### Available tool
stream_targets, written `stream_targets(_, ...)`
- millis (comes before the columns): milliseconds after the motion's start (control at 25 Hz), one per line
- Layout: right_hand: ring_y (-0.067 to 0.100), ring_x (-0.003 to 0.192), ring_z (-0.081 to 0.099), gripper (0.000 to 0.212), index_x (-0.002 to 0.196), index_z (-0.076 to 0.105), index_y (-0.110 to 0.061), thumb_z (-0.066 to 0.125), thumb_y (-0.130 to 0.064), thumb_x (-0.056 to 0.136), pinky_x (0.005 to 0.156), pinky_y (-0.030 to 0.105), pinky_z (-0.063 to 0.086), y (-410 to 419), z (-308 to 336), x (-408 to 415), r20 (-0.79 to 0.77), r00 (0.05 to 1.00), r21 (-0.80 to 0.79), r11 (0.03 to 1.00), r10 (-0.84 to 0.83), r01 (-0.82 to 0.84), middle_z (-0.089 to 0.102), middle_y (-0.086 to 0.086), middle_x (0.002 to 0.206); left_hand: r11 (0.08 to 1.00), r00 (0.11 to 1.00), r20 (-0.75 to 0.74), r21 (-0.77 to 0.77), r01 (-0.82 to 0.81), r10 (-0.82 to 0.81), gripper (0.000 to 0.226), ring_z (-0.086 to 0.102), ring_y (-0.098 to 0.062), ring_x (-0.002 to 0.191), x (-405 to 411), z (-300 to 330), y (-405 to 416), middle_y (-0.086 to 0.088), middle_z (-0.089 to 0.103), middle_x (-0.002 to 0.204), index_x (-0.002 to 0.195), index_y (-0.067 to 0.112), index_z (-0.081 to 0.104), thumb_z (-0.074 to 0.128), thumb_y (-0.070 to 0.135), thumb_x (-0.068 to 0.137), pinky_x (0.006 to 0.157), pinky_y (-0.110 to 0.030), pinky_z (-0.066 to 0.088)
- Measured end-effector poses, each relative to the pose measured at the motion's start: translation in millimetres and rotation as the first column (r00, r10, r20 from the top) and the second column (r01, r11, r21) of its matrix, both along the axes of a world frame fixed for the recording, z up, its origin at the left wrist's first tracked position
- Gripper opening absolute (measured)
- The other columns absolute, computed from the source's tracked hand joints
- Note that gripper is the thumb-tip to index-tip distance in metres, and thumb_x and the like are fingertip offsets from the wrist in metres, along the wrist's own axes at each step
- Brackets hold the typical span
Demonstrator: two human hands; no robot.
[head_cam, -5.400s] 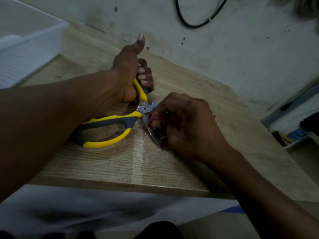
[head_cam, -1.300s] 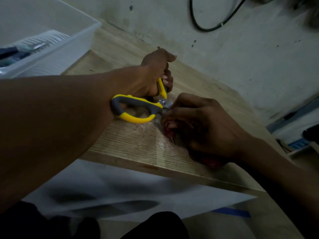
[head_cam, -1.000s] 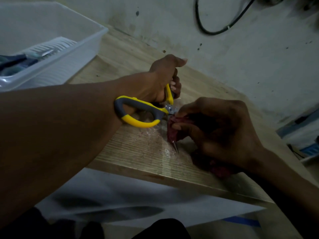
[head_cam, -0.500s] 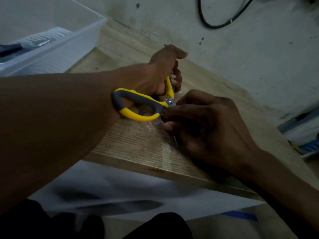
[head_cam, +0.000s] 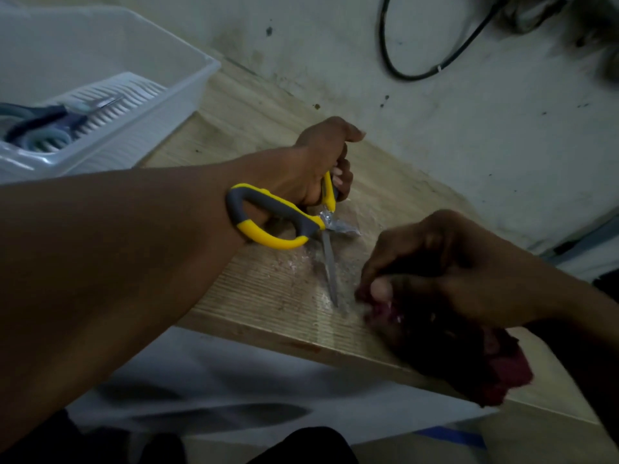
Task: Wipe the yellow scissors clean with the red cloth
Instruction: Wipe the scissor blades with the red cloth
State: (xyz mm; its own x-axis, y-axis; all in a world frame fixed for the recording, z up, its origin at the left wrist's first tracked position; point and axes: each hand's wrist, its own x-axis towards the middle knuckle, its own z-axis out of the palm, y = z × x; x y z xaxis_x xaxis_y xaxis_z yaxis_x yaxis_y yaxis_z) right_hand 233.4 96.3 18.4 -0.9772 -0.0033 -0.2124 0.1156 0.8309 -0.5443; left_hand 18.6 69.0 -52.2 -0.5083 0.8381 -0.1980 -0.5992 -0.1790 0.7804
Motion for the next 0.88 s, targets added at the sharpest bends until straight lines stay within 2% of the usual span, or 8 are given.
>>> stream_targets(120, 0.018, 0.070, 0.076, 0.012, 0.096, 0.081, -0.018, 0.083, -0.021, 0.085, 0.062, 0.032, 0.060, -12, -18, -4, -0.426, 0.894, -0.010, 0.989, -0.138, 0.148, 0.080, 0.000, 0.084, 1.000, 1.000, 0.018, 0.010, -0.016, 0.016, 0.051, 0.013, -0.016, 0.038, 0, 0, 2, 0.001, 0.011, 0.049, 0.060, 0.023, 0.020, 0.057, 0.027, 0.095, 0.042, -0.016, 0.019)
stream_targets(200, 0.013, 0.077, 0.075, 0.013, 0.098, 0.082, -0.017, 0.086, -0.020, 0.086, 0.067, 0.032, 0.059, -20, -36, -15, -0.544, 0.839, 0.191, 0.975, 0.007, 0.115, 0.078, -0.004, 0.090, 0.999, 0.999, 0.023, 0.030, -0.042, 0.041, 0.052, 0.013, -0.015, 0.037, 1, 1, 3, 0.001, 0.013, 0.047, 0.057, 0.021, 0.022, 0.056, 0.024, 0.096, 0.042, -0.015, 0.019)
stream_targets(280, 0.010, 0.086, 0.075, 0.013, 0.098, 0.082, -0.014, 0.083, -0.018, 0.086, 0.074, 0.037, 0.060, -17, -45, -22, -0.540, 0.832, 0.302, 0.952, 0.124, 0.055, 0.077, -0.002, 0.095, 0.997, 0.998, 0.018, 0.045, -0.057, 0.056, 0.051, 0.013, -0.015, 0.038, 0, 0, 4, 0.000, 0.012, 0.049, 0.056, 0.021, 0.022, 0.056, 0.021, 0.095, 0.043, -0.015, 0.019)
stream_targets(440, 0.013, 0.087, 0.076, 0.012, 0.094, 0.084, -0.016, 0.082, -0.010, 0.083, 0.075, 0.036, 0.061, -16, -44, -10, -0.424, 0.903, 0.185, 0.983, 0.064, 0.017, 0.077, -0.005, 0.093, 1.000, 1.000, 0.015, 0.013, -0.014, 0.014, 0.048, 0.013, -0.016, 0.039, -3, -2, 2, 0.001, 0.012, 0.051, 0.060, 0.022, 0.021, 0.055, 0.024, 0.094, 0.041, -0.016, 0.020)
stream_targets(600, 0.017, 0.083, 0.077, 0.008, 0.093, 0.082, -0.015, 0.078, -0.008, 0.091, 0.075, 0.033, 0.061, -6, -25, 11, -0.015, 1.000, -0.031, 0.999, 0.005, -0.005, 0.079, 0.001, 0.090, 1.000, 1.000, 0.013, 0.014, 0.009, -0.009, 0.048, 0.014, -0.016, 0.036, -1, -2, 2, 0.000, 0.013, 0.049, 0.060, 0.022, 0.021, 0.055, 0.024, 0.093, 0.042, -0.015, 0.020)
stream_targets(640, 0.019, 0.080, 0.076, 0.006, 0.094, 0.082, -0.015, 0.076, -0.013, 0.092, 0.073, 0.034, 0.061, 0, -17, 14, -0.016, 0.998, -0.104, 0.993, -0.058, 0.056, 0.079, 0.003, 0.089, 1.000, 1.000, 0.010, 0.016, 0.017, -0.017, 0.047, 0.014, -0.016, 0.036, 0, -2, 2, 0.001, 0.012, 0.049, 0.060, 0.023, 0.020, 0.055, 0.023, 0.093, 0.042, -0.015, 0.020)
stream_targets(760, 0.023, 0.072, 0.075, 0.014, 0.092, 0.081, -0.015, 0.076, -0.028, 0.086, 0.067, 0.042, 0.063, 0, -9, 7, -0.250, 0.896, -0.247, 0.919, -0.368, 0.309, 0.079, 0.008, 0.083, 1.000, 1.000, -0.006, 0.026, 0.001, -0.001, 0.046, 0.012, -0.015, 0.036, -2, -2, 0, 0.001, 0.007, 0.057, 0.066, 0.026, 0.017, 0.054, 0.024, 0.093, 0.042, -0.015, 0.019)
stream_targets(880, 0.012, 0.080, 0.075, 0.012, 0.096, 0.082, -0.028, 0.085, -0.025, 0.085, 0.073, 0.040, 0.064, -19, -39, -13, -0.503, 0.816, -0.016, 0.947, -0.284, 0.320, 0.077, -0.004, 0.089, 0.998, 1.000, -0.025, 0.061, 0.012, -0.011, 0.049, 0.012, -0.014, 0.035, -2, -4, 0, 0.002, 0.006, 0.054, 0.065, 0.026, 0.018, 0.056, 0.023, 0.095, 0.039, -0.014, 0.018)
